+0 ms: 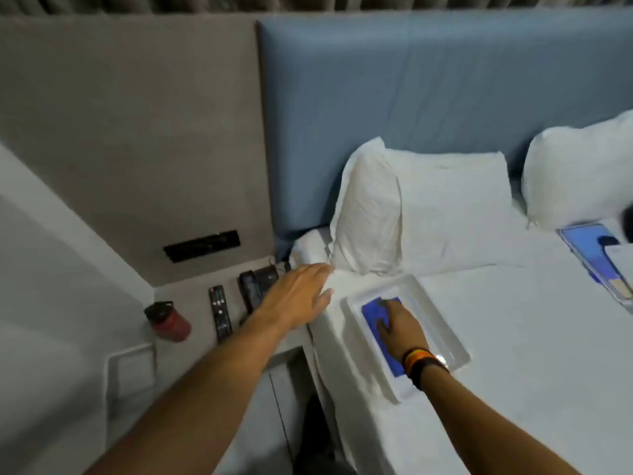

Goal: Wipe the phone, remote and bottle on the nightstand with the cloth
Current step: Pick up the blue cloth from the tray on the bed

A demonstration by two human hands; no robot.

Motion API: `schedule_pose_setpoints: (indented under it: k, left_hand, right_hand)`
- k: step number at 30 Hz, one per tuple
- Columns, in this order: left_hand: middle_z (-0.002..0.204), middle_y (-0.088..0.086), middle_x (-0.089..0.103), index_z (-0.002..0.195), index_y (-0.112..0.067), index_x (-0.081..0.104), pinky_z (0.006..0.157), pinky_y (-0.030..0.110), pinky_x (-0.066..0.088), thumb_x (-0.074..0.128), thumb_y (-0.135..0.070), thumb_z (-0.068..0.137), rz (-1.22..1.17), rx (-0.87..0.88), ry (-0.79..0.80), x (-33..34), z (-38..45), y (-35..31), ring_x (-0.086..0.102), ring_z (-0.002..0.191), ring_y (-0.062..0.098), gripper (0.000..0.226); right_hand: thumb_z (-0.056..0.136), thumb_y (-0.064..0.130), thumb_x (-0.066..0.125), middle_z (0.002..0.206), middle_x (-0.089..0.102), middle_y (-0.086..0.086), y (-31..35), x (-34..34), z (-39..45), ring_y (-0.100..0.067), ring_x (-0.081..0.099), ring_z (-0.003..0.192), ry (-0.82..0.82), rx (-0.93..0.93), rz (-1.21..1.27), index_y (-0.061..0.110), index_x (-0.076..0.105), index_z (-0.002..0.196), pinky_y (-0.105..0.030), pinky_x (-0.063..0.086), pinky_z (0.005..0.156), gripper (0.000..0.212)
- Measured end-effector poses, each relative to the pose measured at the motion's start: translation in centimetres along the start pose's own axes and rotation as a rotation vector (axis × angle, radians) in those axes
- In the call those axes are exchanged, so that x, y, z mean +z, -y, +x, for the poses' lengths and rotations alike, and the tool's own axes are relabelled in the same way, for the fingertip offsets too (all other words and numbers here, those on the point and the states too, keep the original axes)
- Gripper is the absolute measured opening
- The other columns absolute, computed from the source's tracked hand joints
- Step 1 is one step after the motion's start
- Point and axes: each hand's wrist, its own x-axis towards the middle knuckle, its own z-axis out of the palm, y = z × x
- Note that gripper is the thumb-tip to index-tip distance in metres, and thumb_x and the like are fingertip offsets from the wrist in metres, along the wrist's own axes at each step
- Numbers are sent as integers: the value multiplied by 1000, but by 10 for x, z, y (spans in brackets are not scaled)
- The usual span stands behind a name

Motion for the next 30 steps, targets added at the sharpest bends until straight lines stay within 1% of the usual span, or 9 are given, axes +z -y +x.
schedule_pose_setpoints:
  k: [5,10,13,16,18,22,24,27,30]
  left_hand:
    - [160,7,51,163,-16,36,111,42,48,45,-27,111,-46,-5,199,76,53,-35,55,139,29,54]
    - [143,13,64,150,-10,52,102,45,54,43,-17,110,-104,-75,259,151,93,-59,64,125,33,41]
    - [141,17,63,145,-6,52,99,48,56,45,-11,109,-151,-150,284,184,109,-67,65,123,37,37]
    - [151,19,53,155,-2,39,106,44,53,52,-9,107,-191,-249,293,213,127,-70,57,135,37,50]
    - [156,21,47,160,1,29,114,41,47,56,-15,107,-196,-321,295,229,141,-69,51,141,36,62]
    - [150,17,52,151,0,42,113,35,47,58,-18,107,-148,-388,227,253,159,-67,55,136,30,50]
    - [145,14,57,144,-5,50,106,35,52,59,-14,106,-135,-399,213,261,166,-62,60,131,29,40]
    - [133,10,68,134,-9,60,93,35,57,65,-11,102,-300,-420,248,253,166,-60,68,122,29,32]
    - [117,12,68,111,-10,67,83,42,54,68,-20,97,-505,-393,60,230,154,-45,65,110,33,18]
  right_hand:
    - [92,25,61,141,52,-7,-81,34,5,-27,55,123,113,279,47,19,52,136,-37,45,103,45]
    - [94,33,60,161,21,-12,-129,71,35,-33,26,145,146,401,-49,19,24,154,-49,34,114,71]
    - [91,33,64,155,29,-14,-140,91,39,-34,33,139,163,420,-66,16,19,155,-51,39,109,80]
    - [84,33,70,145,43,-12,-144,101,38,-34,43,129,48,427,-75,18,28,152,-50,45,102,81]
    - [78,31,74,131,55,-7,-146,105,40,-30,54,117,-14,394,7,21,40,143,-46,51,93,74]
    - [73,26,79,122,61,1,-157,105,39,-21,59,108,-25,449,301,29,47,135,-32,48,87,70]
    - [72,26,82,113,65,-3,-160,103,44,-24,63,98,4,500,357,28,51,131,-33,51,81,67]
    - [73,27,81,100,70,-4,-150,94,49,-24,67,89,-3,504,451,21,63,114,-44,57,83,45]
    - [78,34,79,84,72,7,-119,82,49,-9,66,74,-61,453,606,23,67,93,-40,59,78,22]
